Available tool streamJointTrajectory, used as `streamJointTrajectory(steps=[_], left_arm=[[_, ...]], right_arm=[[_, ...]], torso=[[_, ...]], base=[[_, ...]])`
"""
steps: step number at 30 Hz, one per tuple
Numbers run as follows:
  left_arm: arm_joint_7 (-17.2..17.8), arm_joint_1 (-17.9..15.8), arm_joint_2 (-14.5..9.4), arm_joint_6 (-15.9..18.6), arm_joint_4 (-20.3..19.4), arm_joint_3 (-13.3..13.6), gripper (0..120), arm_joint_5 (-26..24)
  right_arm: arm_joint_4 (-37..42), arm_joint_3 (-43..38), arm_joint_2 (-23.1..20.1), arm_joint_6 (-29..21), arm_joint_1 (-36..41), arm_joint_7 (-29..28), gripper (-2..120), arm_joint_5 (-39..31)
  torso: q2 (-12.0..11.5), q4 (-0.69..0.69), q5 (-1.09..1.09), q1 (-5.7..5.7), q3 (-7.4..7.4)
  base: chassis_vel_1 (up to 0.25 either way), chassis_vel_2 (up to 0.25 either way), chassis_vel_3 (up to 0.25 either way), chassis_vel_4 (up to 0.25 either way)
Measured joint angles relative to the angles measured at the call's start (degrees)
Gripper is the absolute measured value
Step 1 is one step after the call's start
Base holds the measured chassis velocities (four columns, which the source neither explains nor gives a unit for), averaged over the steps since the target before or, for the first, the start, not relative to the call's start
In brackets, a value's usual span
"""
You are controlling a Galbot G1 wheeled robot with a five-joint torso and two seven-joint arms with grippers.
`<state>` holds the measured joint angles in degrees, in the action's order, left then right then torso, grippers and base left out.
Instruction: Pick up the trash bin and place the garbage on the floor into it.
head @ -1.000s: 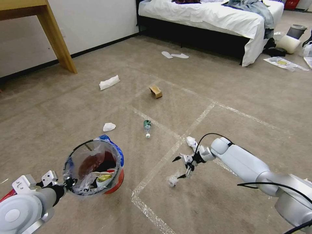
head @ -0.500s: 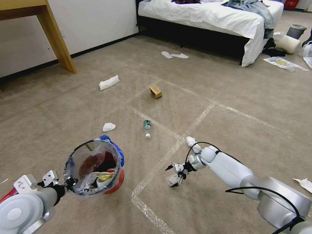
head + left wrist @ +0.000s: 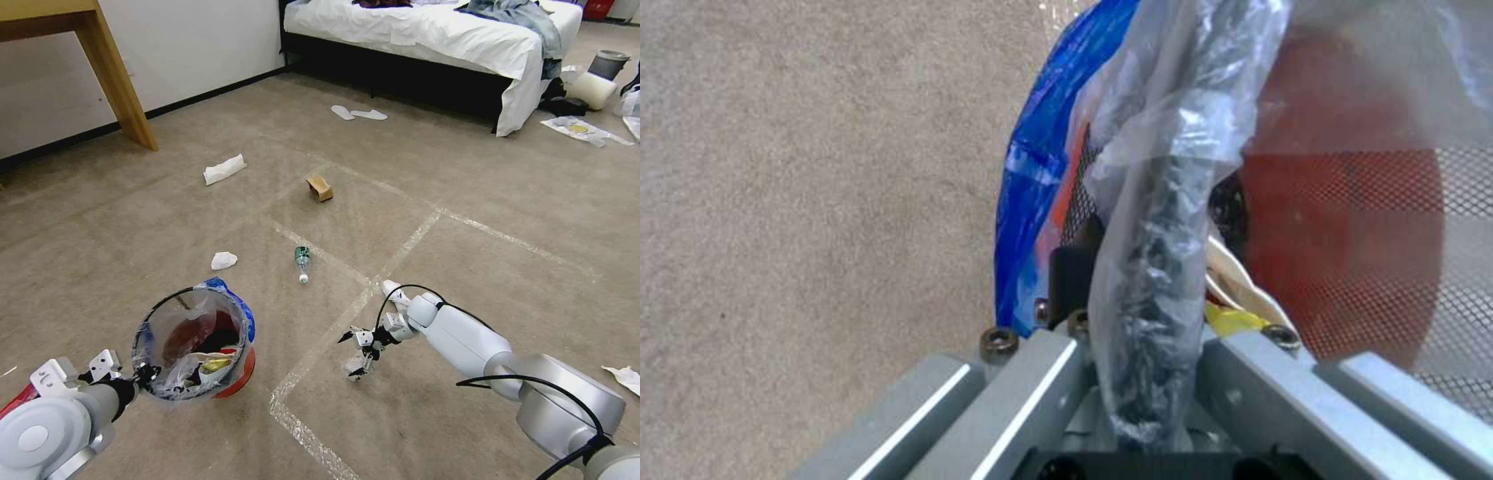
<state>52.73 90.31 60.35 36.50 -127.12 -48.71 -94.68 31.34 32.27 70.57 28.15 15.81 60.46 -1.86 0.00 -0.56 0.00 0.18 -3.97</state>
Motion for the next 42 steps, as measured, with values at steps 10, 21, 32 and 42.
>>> streamJointTrajectory(steps=[10,21,32,42], left_arm=[[-0.1,-0.5,0.0,0.0,0.3,0.5,0,0.3],[-0.5,-0.5,0.4,-0.2,0.3,0.7,0,0.9],[-0.9,-0.6,0.5,-0.3,0.2,0.7,0,1.2],[-1.3,-0.9,0.2,-0.5,0.5,0.7,0,1.6]], right_arm=[[0.2,1.0,-1.1,0.3,-1.1,0.9,100,1.4],[-1.2,1.2,0.0,0.8,-1.1,-0.3,100,4.1],[-2.3,1.2,0.9,1.1,-1.1,-1.2,100,6.7],[-2.7,1.3,1.3,1.6,-1.8,0.0,79,6.5]], torso=[[0.0,0.0,0.0,0.0,0.0],[0.0,0.01,0.0,0.0,0.0],[0.0,0.0,0.0,0.0,0.0],[0.0,0.0,0.0,0.0,0.0]], base=[[0.0,0.0,0.0,0.0],[0.0,0.0,0.0,0.0],[0.0,0.0,0.0,0.0],[0.0,0.0,0.0,0.0]])
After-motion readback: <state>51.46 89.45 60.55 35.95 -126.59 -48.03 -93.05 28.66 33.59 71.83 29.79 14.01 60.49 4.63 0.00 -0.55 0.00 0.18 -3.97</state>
